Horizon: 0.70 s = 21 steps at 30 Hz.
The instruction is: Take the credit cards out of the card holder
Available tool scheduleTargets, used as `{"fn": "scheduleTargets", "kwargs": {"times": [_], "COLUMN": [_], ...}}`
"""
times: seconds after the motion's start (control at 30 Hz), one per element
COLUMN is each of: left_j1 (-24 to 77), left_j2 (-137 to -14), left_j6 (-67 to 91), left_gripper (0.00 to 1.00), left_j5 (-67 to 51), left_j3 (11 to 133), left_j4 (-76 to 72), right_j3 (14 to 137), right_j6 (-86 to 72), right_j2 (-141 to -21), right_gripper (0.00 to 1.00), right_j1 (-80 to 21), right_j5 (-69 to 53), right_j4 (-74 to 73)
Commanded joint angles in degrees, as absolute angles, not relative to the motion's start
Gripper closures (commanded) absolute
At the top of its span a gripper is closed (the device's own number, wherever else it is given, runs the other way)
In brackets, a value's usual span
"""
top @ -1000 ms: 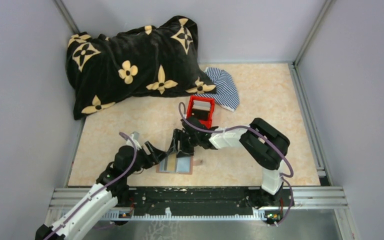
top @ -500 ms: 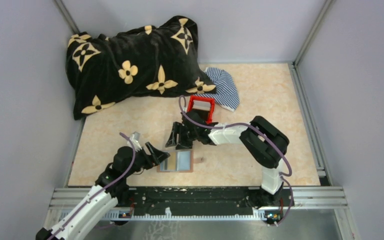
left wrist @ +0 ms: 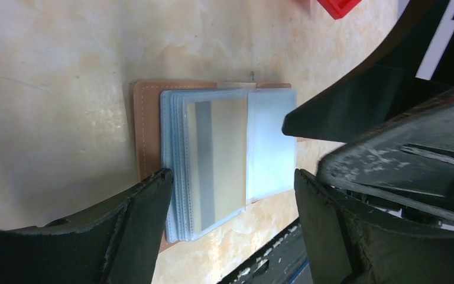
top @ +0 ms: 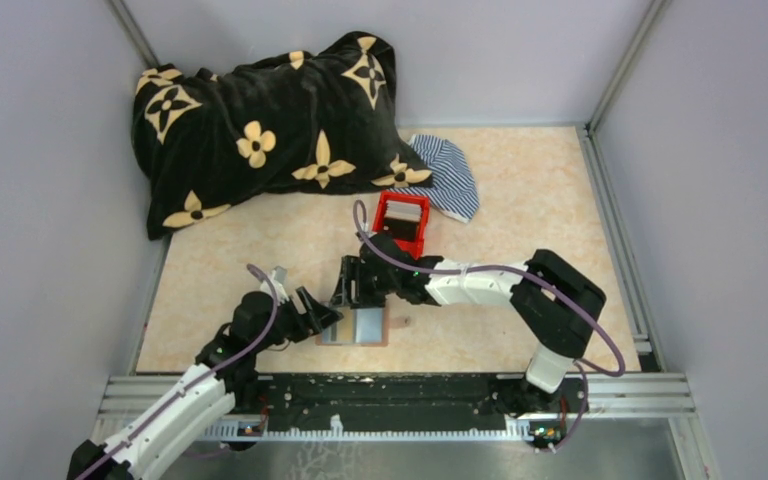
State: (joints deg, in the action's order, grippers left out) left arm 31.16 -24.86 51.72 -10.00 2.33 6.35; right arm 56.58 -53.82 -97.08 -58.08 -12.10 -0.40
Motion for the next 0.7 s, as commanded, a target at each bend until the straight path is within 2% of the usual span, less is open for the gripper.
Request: {"fn": "scheduleTargets", "kwargs": {"times": [0.0, 0.33, 0.43, 0.53, 0.67], "left_j1": [31.29, 31.29, 31.29, 31.33, 31.31], "left_j2": [-28.74, -24.75, -24.98, -25.84, -26.82], "left_j6": [52.29, 53.0, 52.91, 52.85, 50.92], "left_gripper": [0.17, 0.18, 0.18, 0.18, 0.18], "left_j5": [-10.28, -9.97, -9.54, -9.48, -7.33], "left_j3": [0.01, -0.2, -0.18, -0.05, 2.23], "left_j4": [5.86, 8.77, 8.77, 7.29, 7.55], "right_j3": [52.2, 48.35, 49.16, 50.22, 50.73], "right_j6": [-55.48, -58.77, -58.81, -58.12, -57.91], "right_j2": [-95.22, -92.06, -89.45, -90.77, -94.16], "right_gripper": [0.4, 0.41, 0.41, 0.39, 0.33], "right_j1": [-60.41, -60.47, -60.75, -60.73, -62.44], "right_j5": [-13.53, -14.81, -14.95, -16.87, -22.67], "right_j4": [-0.9, 2.03, -1.25, -5.97, -5.1]}}
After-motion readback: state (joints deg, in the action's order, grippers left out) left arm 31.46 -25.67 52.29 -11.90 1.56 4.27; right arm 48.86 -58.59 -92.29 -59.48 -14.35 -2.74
